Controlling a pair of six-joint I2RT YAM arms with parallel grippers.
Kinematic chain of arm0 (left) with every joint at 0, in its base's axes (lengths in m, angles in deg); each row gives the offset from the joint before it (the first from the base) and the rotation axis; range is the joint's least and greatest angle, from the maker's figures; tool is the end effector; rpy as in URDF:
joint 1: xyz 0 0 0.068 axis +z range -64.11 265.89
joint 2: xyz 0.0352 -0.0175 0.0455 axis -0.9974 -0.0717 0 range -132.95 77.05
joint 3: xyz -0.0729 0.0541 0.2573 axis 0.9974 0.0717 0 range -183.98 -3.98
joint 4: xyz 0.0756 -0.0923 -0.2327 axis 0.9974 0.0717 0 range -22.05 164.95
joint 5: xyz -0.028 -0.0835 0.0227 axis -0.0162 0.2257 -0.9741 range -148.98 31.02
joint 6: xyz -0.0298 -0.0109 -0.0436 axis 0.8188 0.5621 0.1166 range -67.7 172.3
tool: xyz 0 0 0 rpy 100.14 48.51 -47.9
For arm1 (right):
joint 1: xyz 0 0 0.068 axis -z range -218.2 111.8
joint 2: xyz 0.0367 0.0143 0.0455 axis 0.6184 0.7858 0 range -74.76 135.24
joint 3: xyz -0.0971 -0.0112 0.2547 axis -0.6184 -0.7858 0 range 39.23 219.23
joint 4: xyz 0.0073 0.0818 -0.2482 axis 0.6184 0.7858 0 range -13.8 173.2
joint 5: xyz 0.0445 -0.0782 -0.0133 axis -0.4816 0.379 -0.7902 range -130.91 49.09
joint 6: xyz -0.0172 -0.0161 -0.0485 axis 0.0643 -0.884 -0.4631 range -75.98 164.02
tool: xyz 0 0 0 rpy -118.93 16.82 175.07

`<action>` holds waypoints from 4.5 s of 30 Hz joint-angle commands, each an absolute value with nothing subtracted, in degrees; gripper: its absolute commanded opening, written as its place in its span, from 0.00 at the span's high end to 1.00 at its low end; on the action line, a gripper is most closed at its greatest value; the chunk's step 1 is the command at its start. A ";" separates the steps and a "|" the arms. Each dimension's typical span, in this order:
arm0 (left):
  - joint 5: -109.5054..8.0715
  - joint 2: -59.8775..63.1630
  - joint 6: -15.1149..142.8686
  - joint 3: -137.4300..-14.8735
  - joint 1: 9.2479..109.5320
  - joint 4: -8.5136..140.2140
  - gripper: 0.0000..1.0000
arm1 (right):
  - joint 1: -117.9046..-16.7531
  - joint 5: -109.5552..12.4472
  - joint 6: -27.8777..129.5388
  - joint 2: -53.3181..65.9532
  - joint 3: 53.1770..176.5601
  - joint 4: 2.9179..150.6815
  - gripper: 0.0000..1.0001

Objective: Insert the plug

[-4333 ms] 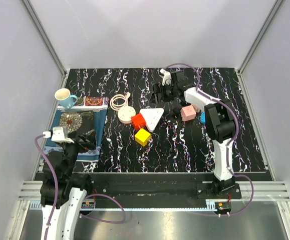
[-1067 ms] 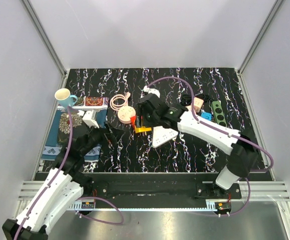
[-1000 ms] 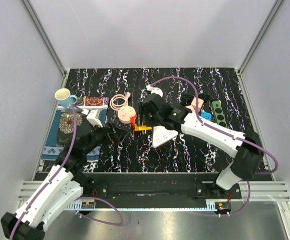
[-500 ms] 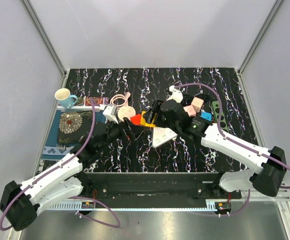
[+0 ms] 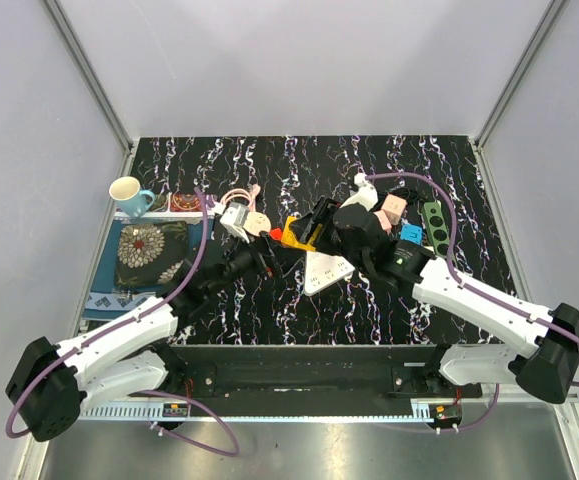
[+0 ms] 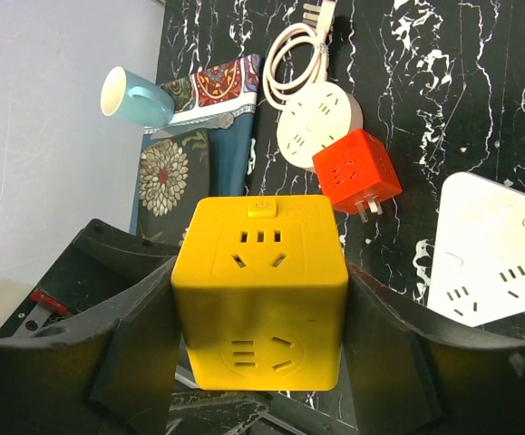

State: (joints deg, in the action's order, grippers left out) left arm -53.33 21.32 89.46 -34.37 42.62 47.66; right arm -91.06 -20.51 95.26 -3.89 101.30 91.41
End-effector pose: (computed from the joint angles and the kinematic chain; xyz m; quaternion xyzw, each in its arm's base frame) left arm 0.1632 -0.1585 0.2714 0.0725 0.7338 -0.4632 0.4916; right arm 0.1807 0.2180 0.3410 0.0848 0.8268 0.3312 0.4467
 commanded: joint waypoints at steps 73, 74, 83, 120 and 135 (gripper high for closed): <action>-41.31 30.82 48.60 -38.44 42.47 48.54 0.71 | -75.12 -75.80 74.43 12.24 131.78 124.19 0.00; -41.40 30.82 48.87 -38.35 42.38 48.10 0.71 | -74.85 -75.81 74.34 12.42 132.04 124.19 0.00; -40.43 28.71 49.92 -39.05 42.30 45.10 0.71 | -73.80 -80.37 73.02 16.03 132.57 124.19 0.02; -76.38 44.35 61.70 -47.84 44.05 91.93 0.01 | -72.74 -42.15 47.45 -3.66 100.07 105.57 1.00; -75.06 42.42 62.23 -42.39 47.48 94.76 0.01 | -67.92 -49.52 42.08 2.13 92.15 96.33 1.00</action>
